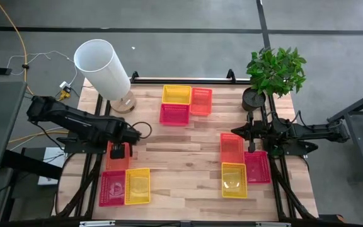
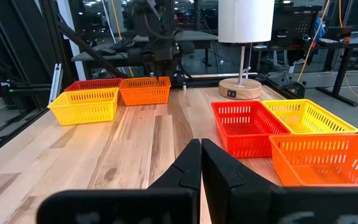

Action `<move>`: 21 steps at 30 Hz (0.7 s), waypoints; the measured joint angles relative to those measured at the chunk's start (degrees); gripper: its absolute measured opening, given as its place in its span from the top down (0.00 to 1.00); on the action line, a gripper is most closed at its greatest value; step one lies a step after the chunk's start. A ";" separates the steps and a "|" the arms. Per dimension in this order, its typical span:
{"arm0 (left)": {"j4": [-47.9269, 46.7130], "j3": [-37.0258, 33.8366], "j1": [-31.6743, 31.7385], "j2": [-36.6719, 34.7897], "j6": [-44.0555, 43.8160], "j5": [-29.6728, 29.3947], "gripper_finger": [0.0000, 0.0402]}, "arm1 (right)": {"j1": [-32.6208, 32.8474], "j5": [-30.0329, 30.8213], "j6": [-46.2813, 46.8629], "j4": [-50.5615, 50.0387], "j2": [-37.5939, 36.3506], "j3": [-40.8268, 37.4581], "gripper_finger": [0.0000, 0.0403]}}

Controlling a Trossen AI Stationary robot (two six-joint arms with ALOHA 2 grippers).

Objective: Stack baskets by color
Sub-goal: Stack the left orange bin on the top orange bin

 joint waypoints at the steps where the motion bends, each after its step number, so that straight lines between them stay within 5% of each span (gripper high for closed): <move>1: 0.05 0.00 0.00 1.23 0.34 -0.39 0.50 | 0.00 0.00 0.00 0.00 0.00 0.00 1.00; 11: 2.40 -0.04 0.13 10.49 0.64 -2.66 0.53 | 0.02 0.00 0.00 0.00 0.00 0.00 1.00; 21: 3.85 0.11 0.14 14.84 1.62 -2.90 0.97 | 0.00 0.00 0.00 0.00 -0.02 -0.01 1.00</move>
